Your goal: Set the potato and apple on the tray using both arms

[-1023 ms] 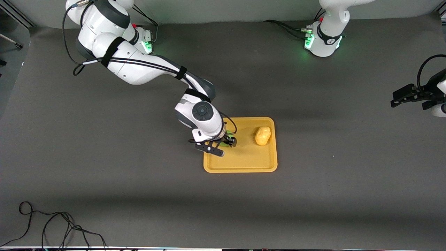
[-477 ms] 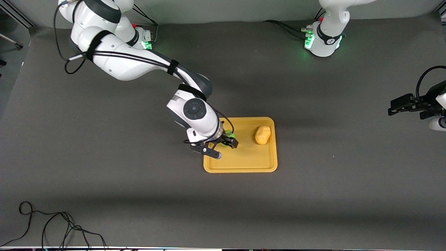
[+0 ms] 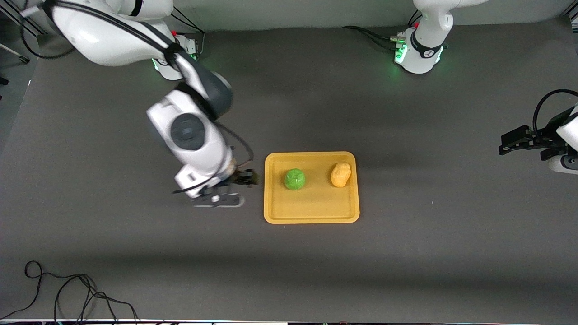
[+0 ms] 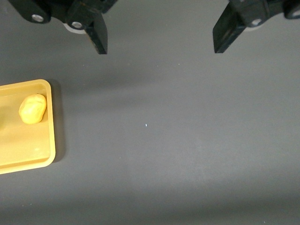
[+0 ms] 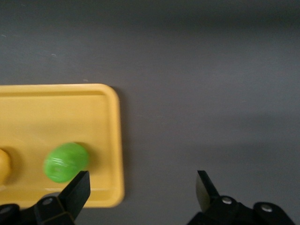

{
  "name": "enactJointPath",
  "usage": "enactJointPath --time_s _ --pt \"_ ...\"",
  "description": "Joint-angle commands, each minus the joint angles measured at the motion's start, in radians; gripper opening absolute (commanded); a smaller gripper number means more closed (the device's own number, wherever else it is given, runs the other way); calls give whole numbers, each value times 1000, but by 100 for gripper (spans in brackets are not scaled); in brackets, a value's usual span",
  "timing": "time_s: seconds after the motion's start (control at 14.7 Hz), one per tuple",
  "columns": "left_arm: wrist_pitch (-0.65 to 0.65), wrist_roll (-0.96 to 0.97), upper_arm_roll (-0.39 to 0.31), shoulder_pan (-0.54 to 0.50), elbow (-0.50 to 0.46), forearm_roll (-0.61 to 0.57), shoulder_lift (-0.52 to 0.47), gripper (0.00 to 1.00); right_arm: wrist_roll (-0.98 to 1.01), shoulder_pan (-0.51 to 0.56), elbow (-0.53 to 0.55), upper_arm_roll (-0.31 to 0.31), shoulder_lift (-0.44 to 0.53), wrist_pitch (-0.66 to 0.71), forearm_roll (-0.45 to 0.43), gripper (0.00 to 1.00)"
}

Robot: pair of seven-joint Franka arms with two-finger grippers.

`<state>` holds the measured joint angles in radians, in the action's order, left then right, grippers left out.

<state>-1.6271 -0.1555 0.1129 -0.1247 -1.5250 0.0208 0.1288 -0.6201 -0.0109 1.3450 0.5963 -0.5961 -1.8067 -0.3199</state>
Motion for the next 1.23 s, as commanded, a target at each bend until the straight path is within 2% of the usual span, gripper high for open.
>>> enactJointPath --time_s 0.0,0.14,0.34,0.41,0.55,0.68,0.82,1.16 --pt "1 4 -7 5 -72 1 -69 100 227 -40 97 -259 184 26 174 100" --pt "-17 7 -7 11 -121 1 -104 100 288 -43 195 -343 289 17 182 100" --pt "0 13 -7 25 -135 -12 -121 100 295 -44 304 -435 439 10 196 100" --pt "0 10 -9 22 -141 -12 -132 100 298 -46 330 -482 481 10 226 100" --pt "1 10 -9 25 -149 -12 -139 100 357 -57 359 -559 547 23 275 100" --pt "-8 17 -7 31 -156 -12 -140 100 459 -57 368 -613 571 26 280 100" --pt "-17 19 -7 31 -156 -10 -135 100 458 -57 372 -627 587 52 332 100" --pt "-17 19 -7 27 -156 -10 -135 100 418 -61 364 -603 590 59 337 100"
